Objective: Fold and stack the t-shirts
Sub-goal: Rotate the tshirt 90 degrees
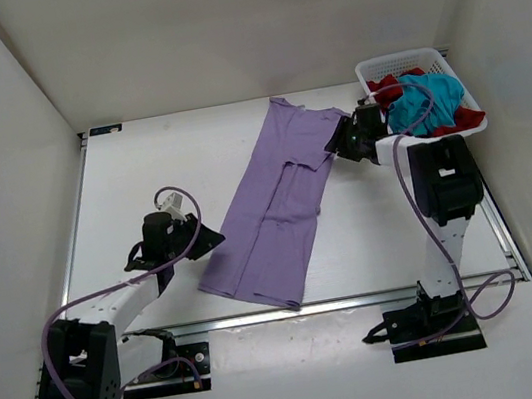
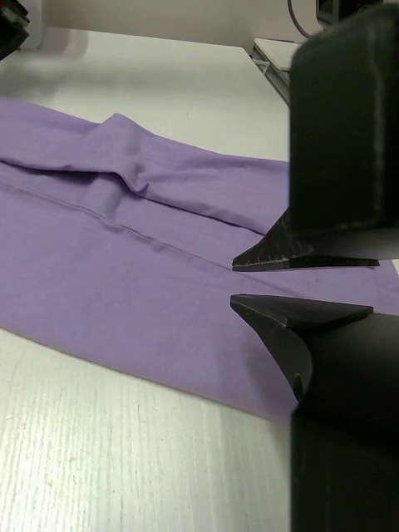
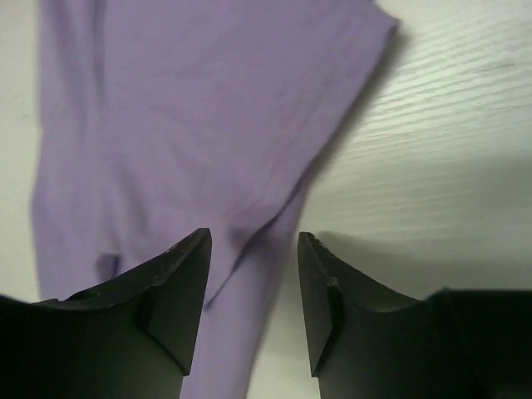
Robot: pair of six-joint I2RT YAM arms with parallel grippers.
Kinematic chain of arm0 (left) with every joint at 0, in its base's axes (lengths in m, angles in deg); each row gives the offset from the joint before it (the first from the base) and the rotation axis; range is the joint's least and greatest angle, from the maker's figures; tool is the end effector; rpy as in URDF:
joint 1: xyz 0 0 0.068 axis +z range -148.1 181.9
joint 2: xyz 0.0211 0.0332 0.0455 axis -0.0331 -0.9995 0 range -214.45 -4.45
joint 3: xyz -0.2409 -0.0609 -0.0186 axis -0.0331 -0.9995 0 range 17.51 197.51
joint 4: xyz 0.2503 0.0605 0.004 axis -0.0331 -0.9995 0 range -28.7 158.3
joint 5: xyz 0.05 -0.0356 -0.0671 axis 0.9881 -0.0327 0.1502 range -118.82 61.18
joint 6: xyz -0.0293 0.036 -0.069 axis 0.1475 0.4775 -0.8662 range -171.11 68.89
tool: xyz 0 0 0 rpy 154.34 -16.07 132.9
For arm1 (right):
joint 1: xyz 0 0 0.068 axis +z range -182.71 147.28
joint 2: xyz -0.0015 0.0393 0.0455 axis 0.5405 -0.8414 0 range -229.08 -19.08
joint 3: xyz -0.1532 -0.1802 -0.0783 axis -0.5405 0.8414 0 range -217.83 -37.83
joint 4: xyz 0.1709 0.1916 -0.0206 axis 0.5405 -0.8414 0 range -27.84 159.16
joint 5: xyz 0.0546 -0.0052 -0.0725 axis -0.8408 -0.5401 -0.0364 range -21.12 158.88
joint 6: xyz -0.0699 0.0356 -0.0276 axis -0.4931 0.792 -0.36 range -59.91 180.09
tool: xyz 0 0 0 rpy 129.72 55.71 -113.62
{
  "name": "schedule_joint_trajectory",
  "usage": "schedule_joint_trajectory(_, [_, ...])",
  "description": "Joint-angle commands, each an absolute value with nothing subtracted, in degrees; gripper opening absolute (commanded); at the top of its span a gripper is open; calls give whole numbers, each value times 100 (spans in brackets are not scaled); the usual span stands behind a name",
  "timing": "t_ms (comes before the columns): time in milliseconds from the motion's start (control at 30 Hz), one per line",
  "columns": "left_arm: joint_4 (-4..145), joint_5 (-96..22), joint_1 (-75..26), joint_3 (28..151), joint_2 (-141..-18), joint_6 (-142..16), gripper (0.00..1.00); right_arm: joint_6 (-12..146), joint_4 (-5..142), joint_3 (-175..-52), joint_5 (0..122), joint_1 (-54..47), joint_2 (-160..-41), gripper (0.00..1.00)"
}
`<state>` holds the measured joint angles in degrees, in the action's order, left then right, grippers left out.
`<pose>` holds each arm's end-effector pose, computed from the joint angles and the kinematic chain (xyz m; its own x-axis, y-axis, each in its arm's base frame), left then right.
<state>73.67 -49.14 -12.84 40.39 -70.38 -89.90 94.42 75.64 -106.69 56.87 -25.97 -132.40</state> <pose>0.2370 -0.0886 0.1247 -0.7768 -0.4031 -0.4839 0.0228 0.7498 -0.6613 0.4381 0.0671 0.1182 -0.6614 0.4772 -0.5786 0.1152 0.8269 0.5504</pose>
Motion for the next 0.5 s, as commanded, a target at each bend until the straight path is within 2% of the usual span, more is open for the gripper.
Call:
schedule_joint_trajectory(0, [7279,-4851,-1269,4028,-6931,-8838,28,9445,6945,-11243,5983,-2630,-13632,45])
schedule_joint_trajectory(67, [7147,-4763,-1278,4098,-7002,-8768,28,9428,6925,-11297,6045,-2604,-13738,43])
schedule_joint_trajectory(133, [7085,-4684,-1269,4115,-7028,-8698,28,9349,6690,-11473,5905,-2568,-13913,26])
schedule_joint_trajectory(233, [6998,-4517,-1261,4002,-6923,-8715,28,9148,6059,-12620,5685,-2463,-14491,7])
schedule_joint_trajectory(300, [6866,-4351,-1269,4010,-6888,-8610,28,8850,5566,-13515,5536,-2288,-14939,1])
schedule_joint_trajectory(400, [6628,-4175,-1243,3958,-6695,-8522,30,8366,4520,-15490,5333,-2033,-15916,4])
schedule_joint_trajectory(467, [6261,-4017,-1243,3931,-6589,-8425,32,7962,3424,-16962,5385,-1901,-16758,16])
